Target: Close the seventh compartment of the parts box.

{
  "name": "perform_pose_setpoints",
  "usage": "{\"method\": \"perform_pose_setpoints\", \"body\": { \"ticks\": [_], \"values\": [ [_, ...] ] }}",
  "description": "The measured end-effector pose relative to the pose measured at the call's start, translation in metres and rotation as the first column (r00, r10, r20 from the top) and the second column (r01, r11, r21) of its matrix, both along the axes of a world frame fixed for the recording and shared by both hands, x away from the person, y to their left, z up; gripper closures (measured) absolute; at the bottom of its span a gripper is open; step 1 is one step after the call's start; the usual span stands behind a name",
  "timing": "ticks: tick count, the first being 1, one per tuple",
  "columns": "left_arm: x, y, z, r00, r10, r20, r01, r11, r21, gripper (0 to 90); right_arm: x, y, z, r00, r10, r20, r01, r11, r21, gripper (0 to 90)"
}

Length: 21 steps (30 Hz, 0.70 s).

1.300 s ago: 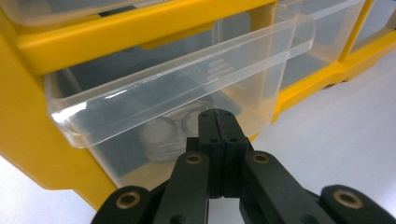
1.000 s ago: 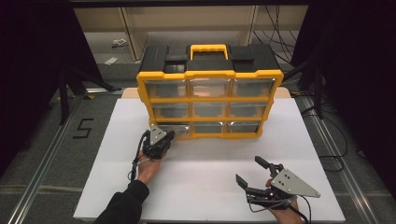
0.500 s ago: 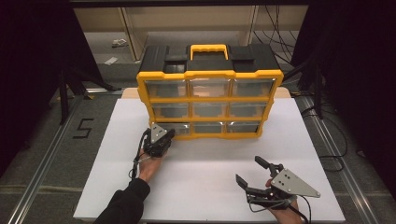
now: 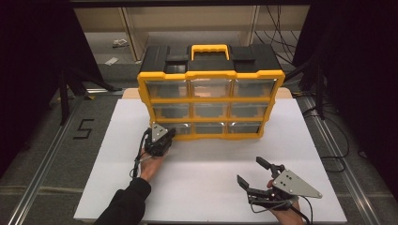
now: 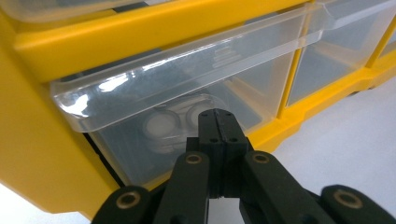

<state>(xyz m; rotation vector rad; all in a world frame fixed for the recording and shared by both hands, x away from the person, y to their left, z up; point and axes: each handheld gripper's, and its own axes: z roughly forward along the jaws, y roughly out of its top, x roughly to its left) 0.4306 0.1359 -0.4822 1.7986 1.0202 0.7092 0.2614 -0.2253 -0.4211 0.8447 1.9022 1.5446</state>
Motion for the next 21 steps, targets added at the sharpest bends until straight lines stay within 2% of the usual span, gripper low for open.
{"method": "perform_pose_setpoints", "body": {
  "ticks": [21],
  "values": [
    [0.0030, 0.0025, -0.0005, 0.9999, 0.010, -0.005, -0.010, 0.9999, -0.012, 90.0, -0.0001, 0.0000, 0.0001, 1.0000, 0.001, 0.003, -0.001, 1.0000, -0.003, 17.8]
  ]
}}
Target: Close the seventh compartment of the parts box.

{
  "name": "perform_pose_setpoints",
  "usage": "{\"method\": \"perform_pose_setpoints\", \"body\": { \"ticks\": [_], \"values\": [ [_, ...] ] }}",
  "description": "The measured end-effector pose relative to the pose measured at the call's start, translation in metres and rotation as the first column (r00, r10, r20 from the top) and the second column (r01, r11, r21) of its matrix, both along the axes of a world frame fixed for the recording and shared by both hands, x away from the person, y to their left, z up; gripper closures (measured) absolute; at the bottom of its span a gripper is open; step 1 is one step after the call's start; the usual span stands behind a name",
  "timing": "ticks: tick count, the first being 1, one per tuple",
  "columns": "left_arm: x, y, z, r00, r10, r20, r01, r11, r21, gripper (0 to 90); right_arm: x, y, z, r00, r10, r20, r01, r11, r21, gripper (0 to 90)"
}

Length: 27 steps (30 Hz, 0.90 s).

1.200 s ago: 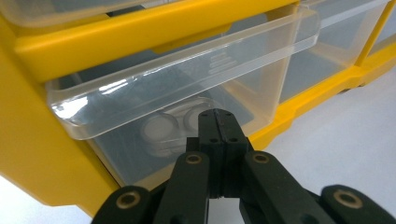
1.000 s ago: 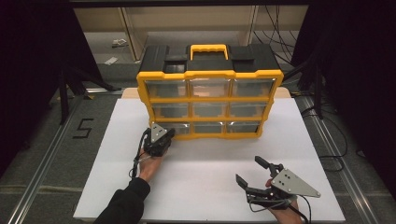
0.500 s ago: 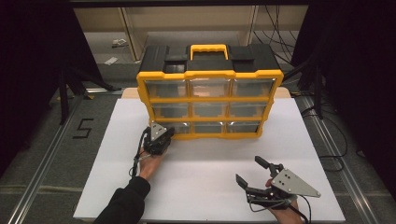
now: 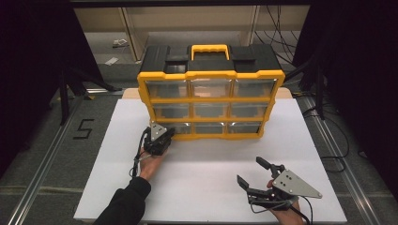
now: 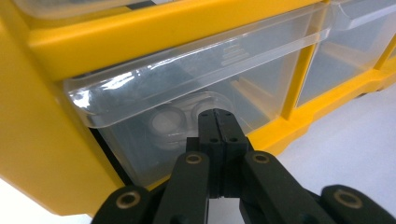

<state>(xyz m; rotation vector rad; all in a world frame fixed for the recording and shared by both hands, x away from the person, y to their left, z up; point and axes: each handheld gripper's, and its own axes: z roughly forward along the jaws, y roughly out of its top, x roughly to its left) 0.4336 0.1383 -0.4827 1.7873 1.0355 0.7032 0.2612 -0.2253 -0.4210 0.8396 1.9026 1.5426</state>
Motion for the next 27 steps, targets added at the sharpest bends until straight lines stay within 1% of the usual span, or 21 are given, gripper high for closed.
{"method": "perform_pose_setpoints", "body": {
  "ticks": [4, 7, 8, 9, 10, 11, 13, 14, 16, 17, 18, 19, 20, 23, 27],
  "values": [
    [-0.002, -0.001, 0.002, 1.0000, -0.002, 0.003, 0.002, 1.0000, 0.001, 89.8, 0.000, 0.000, 0.000, 1.0000, -0.002, 0.000, 0.002, 1.0000, 0.004, 17.7],
    [-0.004, -0.003, 0.004, 0.9999, -0.014, -0.001, 0.014, 0.9999, -0.003, 85.5, 0.000, -0.001, 0.000, 1.0000, -0.002, -0.001, 0.002, 1.0000, 0.004, 17.7],
    [-0.004, -0.004, 0.004, 0.9998, -0.019, -0.005, 0.019, 0.9998, 0.000, 83.0, 0.000, -0.001, 0.000, 1.0000, -0.002, -0.003, 0.002, 1.0000, 0.003, 17.8],
    [-0.005, -0.005, 0.004, 0.9999, -0.014, -0.006, 0.014, 0.9999, 0.007, 77.9, 0.000, -0.001, 0.000, 1.0000, -0.002, -0.003, 0.002, 1.0000, 0.004, 17.8],
    [-0.006, -0.008, 0.005, 0.9999, -0.005, -0.011, 0.006, 0.9998, 0.016, 71.7, 0.000, -0.001, 0.001, 1.0000, -0.002, -0.003, 0.002, 1.0000, 0.004, 17.8],
    [-0.007, -0.009, 0.005, 0.9999, 0.000, -0.015, 0.001, 0.9998, 0.020, 63.5, 0.000, -0.001, 0.001, 1.0000, -0.002, -0.004, 0.002, 1.0000, 0.002, 17.8],
    [-0.010, -0.011, 0.008, 0.9997, -0.008, -0.021, 0.008, 0.9998, 0.019, 57.2, 0.000, -0.001, 0.001, 1.0000, -0.002, -0.004, 0.002, 1.0000, 0.003, 17.8],
    [-0.012, -0.012, 0.010, 0.9998, -0.012, -0.015, 0.013, 0.9996, 0.025, 55.0, 0.000, -0.001, 0.001, 1.0000, -0.002, -0.004, 0.002, 1.0000, 0.003, 17.7],
    [-0.014, -0.013, 0.012, 0.9997, -0.020, -0.017, 0.021, 0.9994, 0.027, 49.2, 0.000, -0.001, 0.001, 1.0000, -0.002, -0.005, 0.002, 1.0000, 0.002, 17.8],
    [-0.015, -0.013, 0.013, 0.9992, -0.028, -0.028, 0.028, 0.9994, 0.019, 46.3, 0.000, -0.001, 0.001, 1.0000, -0.002, -0.005, 0.002, 1.0000, 0.002, 17.8],
    [-0.016, -0.013, 0.014, 0.9987, -0.029, -0.041, 0.029, 0.9996, 0.002, 43.4, 0.000, -0.001, 0.001, 1.0000, -0.002, -0.005, 0.002, 1.0000, 0.002, 17.8],
    [-0.017, -0.012, 0.014, 0.9983, -0.029, -0.050, 0.029, 0.9996, -0.005, 41.3, 0.000, -0.001, 0.001, 1.0000, -0.003, -0.004, 0.003, 1.0000, 0.003, 17.8],
    [-0.018, -0.012, 0.015, 0.9977, -0.040, -0.056, 0.039, 0.9991, -0.013, 40.0, 0.000, -0.001, 0.001, 1.0000, -0.002, -0.004, 0.002, 1.0000, 0.002, 17.8],
    [-0.020, -0.012, 0.017, 0.9965, -0.060, -0.057, 0.058, 0.9977, -0.036, 34.5, 0.000, -0.001, 0.001, 1.0000, -0.002, -0.004, 0.002, 1.0000, 0.001, 17.7],
    [-0.024, -0.015, 0.020, 0.9949, -0.085, -0.055, 0.083, 0.9959, -0.037, 29.4, 0.000, -0.001, 0.001, 1.0000, -0.004, -0.003, 0.004, 1.0000, 0.005, 17.8]
  ]
}}
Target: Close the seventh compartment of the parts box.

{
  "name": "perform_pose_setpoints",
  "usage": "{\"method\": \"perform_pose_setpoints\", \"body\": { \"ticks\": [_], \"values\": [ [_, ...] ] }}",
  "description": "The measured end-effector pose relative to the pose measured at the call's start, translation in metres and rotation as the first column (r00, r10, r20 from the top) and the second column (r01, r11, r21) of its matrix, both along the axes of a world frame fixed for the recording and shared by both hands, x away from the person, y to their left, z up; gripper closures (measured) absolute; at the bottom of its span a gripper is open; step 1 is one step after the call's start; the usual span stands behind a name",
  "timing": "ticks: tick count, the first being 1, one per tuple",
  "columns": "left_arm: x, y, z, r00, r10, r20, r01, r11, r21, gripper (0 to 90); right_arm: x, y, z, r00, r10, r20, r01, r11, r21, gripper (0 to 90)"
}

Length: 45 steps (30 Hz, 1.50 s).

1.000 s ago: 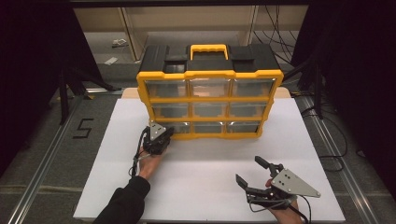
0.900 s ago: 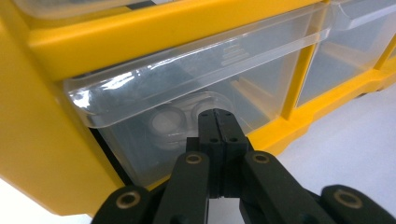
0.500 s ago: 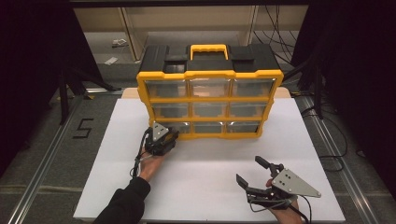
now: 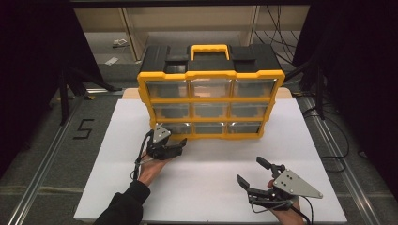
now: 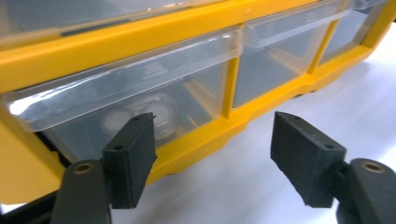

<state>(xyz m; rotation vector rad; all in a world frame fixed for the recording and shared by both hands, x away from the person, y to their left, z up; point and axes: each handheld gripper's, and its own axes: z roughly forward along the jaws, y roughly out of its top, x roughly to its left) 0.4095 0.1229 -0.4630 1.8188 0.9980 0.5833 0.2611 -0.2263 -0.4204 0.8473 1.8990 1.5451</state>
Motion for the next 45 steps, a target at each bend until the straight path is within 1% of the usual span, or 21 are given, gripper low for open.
{"method": "perform_pose_setpoints", "body": {
  "ticks": [2, 5, 7, 12, 15, 18, 20, 24, 30, 34, 38, 39, 41, 43, 45],
  "values": [
    [-0.002, -0.001, 0.002, 0.9999, -0.013, -0.002, 0.013, 0.9997, -0.019, 27.1, 0.000, 0.000, 0.000, 1.0000, 0.000, 0.000, 0.000, 1.0000, -0.001, 17.8],
    [-0.005, -0.001, 0.005, 0.9983, -0.058, -0.002, 0.057, 0.9962, -0.065, 24.5, 0.000, 0.000, 0.000, 1.0000, 0.001, 0.000, -0.001, 1.0000, 0.002, 17.8],
    [-0.008, 0.000, 0.007, 0.9967, -0.080, 0.006, 0.081, 0.9938, -0.076, 23.2, 0.000, 0.000, 0.000, 1.0000, 0.001, -0.002, -0.001, 1.0000, -0.001, 17.8],
    [-0.015, 0.001, 0.014, 0.9938, -0.108, 0.023, 0.110, 0.9887, -0.101, 21.0, 0.000, 0.000, 0.000, 1.0000, 0.001, -0.001, -0.001, 1.0000, 0.002, 17.7],
    [-0.019, 0.000, 0.017, 0.9908, -0.133, 0.027, 0.135, 0.9827, -0.126, 20.3, 0.000, -0.001, 0.000, 1.0000, 0.002, -0.005, -0.002, 1.0000, -0.002, 17.8],
    [-0.023, -0.004, 0.019, 0.9869, -0.157, 0.035, 0.160, 0.9801, -0.117, 19.7, 0.000, -0.001, 0.000, 1.0000, 0.001, -0.006, -0.001, 1.0000, -0.003, 17.8],
    [-0.026, -0.005, 0.021, 0.9855, -0.165, 0.040, 0.169, 0.9791, -0.114, 19.4, 0.000, -0.001, 0.000, 1.0000, 0.002, -0.001, -0.002, 1.0000, 0.005, 17.7],
    [-0.031, -0.008, 0.024, 0.9809, -0.187, 0.054, 0.192, 0.9753, -0.110, 19.4, 0.000, -0.001, 0.000, 1.0000, 0.001, -0.005, -0.001, 0.9999, 0.011, 17.8],
    [-0.038, -0.008, 0.029, 0.9770, -0.202, 0.067, 0.209, 0.9703, -0.121, 19.4, 0.001, -0.002, 0.000, 1.0000, 0.000, -0.004, 0.000, 0.9999, 0.015, 17.7],
    [-0.044, -0.006, 0.031, 0.9753, -0.206, 0.080, 0.214, 0.9705, -0.110, 19.4, 0.001, -0.003, 0.000, 1.0000, 0.000, -0.005, 0.000, 0.9999, 0.016, 17.7],
    [-0.048, -0.003, 0.033, 0.9744, -0.204, 0.094, 0.215, 0.9690, -0.122, 19.4, 0.001, -0.002, 0.000, 1.0000, 0.003, -0.002, -0.003, 0.9999, 0.016, 17.7],
    [-0.049, -0.002, 0.034, 0.9743, -0.202, 0.099, 0.213, 0.9696, -0.120, 19.5, 0.001, -0.002, 0.000, 1.0000, 0.004, -0.004, -0.004, 0.9999, 0.014, 17.7],
    [-0.050, -0.001, 0.034, 0.9744, -0.202, 0.098, 0.214, 0.9688, -0.125, 19.6, 0.000, -0.002, 0.001, 1.0000, 0.004, -0.003, -0.004, 1.0000, 0.008, 17.7],
    [-0.052, -0.001, 0.034, 0.9742, -0.203, 0.098, 0.214, 0.9692, -0.121, 19.7, 0.000, -0.002, 0.000, 1.0000, 0.003, 0.000, -0.003, 1.0000, 0.009, 17.7],
    [-0.053, 0.000, 0.034, 0.9726, -0.207, 0.106, 0.219, 0.9687, -0.117, 20.1, 0.000, -0.001, 0.000, 1.0000, 0.002, 0.002, -0.002, 1.0000, 0.007, 17.7]
  ]
}}
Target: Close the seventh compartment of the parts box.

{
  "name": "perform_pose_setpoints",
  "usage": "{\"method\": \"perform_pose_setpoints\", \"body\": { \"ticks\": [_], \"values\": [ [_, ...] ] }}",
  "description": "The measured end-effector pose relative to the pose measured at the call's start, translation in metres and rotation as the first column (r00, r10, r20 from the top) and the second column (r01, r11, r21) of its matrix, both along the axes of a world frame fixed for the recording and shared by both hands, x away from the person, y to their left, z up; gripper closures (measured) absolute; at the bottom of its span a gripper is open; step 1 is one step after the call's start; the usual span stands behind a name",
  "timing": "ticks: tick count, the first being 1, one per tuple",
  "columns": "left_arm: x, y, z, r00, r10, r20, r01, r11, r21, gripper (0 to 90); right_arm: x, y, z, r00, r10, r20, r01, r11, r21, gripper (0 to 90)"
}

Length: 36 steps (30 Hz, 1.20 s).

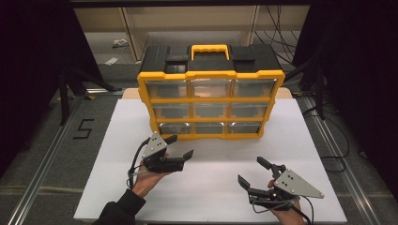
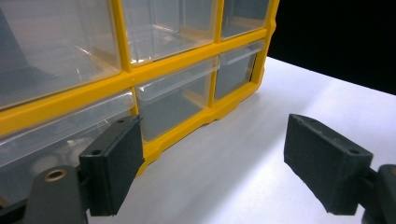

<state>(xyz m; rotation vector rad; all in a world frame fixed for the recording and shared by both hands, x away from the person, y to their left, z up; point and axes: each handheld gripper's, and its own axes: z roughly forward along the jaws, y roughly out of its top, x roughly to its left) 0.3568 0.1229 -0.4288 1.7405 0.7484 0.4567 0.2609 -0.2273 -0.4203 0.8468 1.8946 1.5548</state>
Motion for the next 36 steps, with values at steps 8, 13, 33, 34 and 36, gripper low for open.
{"method": "perform_pose_setpoints", "body": {
  "ticks": [8, 13, 33, 34, 36],
  "values": [
    [-0.012, 0.003, 0.002, 0.9999, -0.011, 0.013, 0.011, 0.9999, -0.012, 20.4, 0.000, 0.001, 0.000, 1.0000, -0.001, 0.002, 0.001, 1.0000, -0.003, 17.7],
    [-0.022, 0.008, 0.000, 0.9994, -0.027, 0.022, 0.027, 0.9996, -0.005, 19.3, 0.000, 0.001, 0.000, 1.0000, -0.004, -0.004, 0.004, 1.0000, -0.004, 17.7],
    [-0.044, 0.021, 0.000, 0.9982, -0.025, 0.054, 0.027, 0.9991, -0.033, 19.3, 0.000, 0.001, 0.000, 1.0000, -0.006, -0.005, 0.006, 1.0000, -0.002, 17.7],
    [-0.046, 0.021, 0.001, 0.9980, -0.027, 0.058, 0.029, 0.9989, -0.036, 19.3, 0.000, 0.001, 0.000, 1.0000, -0.006, -0.005, 0.006, 1.0000, -0.002, 17.7],
    [-0.048, 0.023, 0.002, 0.9976, -0.032, 0.061, 0.035, 0.9986, -0.039, 19.3, -0.001, 0.001, 0.000, 1.0000, -0.005, -0.006, 0.005, 1.0000, -0.002, 17.6]
  ]
}}
